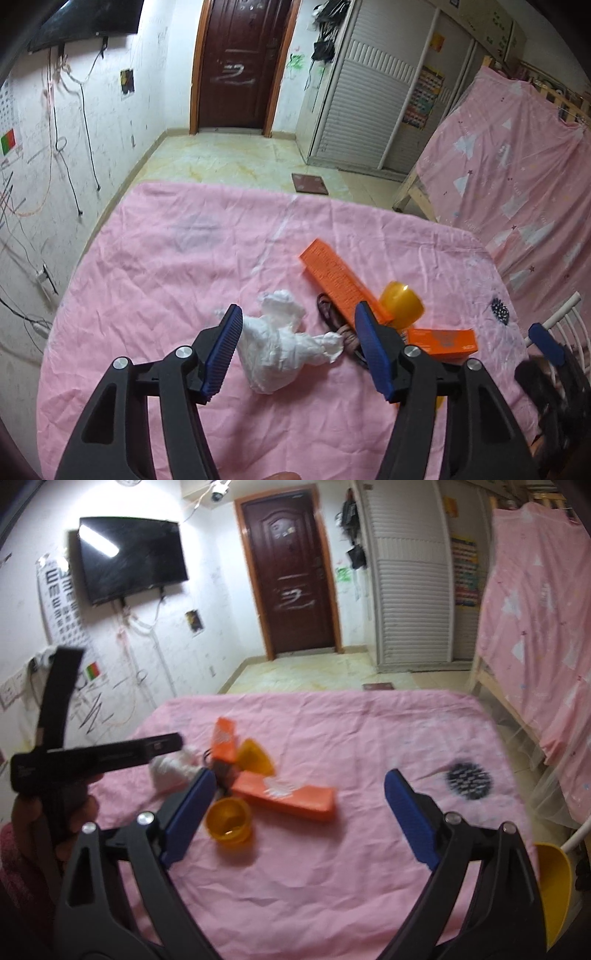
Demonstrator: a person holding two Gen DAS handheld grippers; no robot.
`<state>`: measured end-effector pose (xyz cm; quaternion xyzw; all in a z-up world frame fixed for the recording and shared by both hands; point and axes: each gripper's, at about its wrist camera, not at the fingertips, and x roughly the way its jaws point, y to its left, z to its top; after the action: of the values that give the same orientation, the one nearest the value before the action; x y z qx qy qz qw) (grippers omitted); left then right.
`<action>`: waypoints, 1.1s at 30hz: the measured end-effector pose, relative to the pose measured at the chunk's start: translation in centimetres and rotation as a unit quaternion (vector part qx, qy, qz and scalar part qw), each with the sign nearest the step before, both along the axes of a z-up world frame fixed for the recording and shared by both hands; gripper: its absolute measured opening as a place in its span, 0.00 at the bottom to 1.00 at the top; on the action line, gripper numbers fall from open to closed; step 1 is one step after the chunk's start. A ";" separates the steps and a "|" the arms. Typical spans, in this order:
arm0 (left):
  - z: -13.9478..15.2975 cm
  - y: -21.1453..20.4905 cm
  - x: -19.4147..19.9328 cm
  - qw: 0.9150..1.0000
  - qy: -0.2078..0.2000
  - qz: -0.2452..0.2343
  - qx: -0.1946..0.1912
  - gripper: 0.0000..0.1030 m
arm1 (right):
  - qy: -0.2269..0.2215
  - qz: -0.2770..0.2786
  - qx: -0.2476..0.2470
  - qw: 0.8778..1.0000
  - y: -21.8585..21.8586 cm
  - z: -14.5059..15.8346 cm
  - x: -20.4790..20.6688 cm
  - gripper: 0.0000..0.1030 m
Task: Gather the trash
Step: 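Grasp the white plastic bag with the left tool while the right tool grasps the orange cup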
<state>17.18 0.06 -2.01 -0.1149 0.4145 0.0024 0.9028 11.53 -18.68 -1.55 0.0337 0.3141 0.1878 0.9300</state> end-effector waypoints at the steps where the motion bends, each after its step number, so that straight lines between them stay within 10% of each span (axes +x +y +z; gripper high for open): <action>1: -0.3 0.1 0.1 1.000 0.005 0.000 -0.004 0.55 | 0.006 0.012 0.000 1.000 0.6 -0.2 0.0 0.87; 22: -3.2 0.0 1.0 0.999 0.038 -0.007 0.018 0.52 | 0.071 0.086 -0.091 0.989 8.3 -4.3 1.1 0.86; 33: -3.3 0.1 0.7 0.998 0.033 0.002 0.052 0.23 | 0.099 0.086 -0.085 0.988 8.2 -5.1 2.6 0.39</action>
<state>17.90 0.12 -5.27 -0.0686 0.4430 0.0294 0.8934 14.13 -10.51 -6.63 -0.0543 0.4212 0.2353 0.8742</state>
